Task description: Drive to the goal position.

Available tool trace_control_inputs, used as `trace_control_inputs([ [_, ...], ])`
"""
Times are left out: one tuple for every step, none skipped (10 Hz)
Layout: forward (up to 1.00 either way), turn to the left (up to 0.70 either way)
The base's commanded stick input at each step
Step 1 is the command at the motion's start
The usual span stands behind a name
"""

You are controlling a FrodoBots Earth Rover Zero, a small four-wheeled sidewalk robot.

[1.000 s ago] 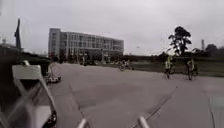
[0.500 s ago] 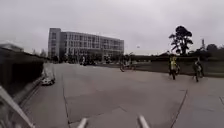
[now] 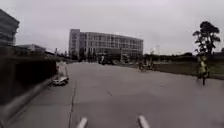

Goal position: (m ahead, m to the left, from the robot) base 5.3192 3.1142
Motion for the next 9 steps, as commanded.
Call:
trace_control_inputs([
  [0.7,0.35],
  [0.7,0.35],
  [0.7,0.22],
  [0.7,0.08],
  [0.7,0.0],
  [0.7,0.0],
  [0.7,0.0],
  [0.7,0.0],
  [0.7,0.0],
])
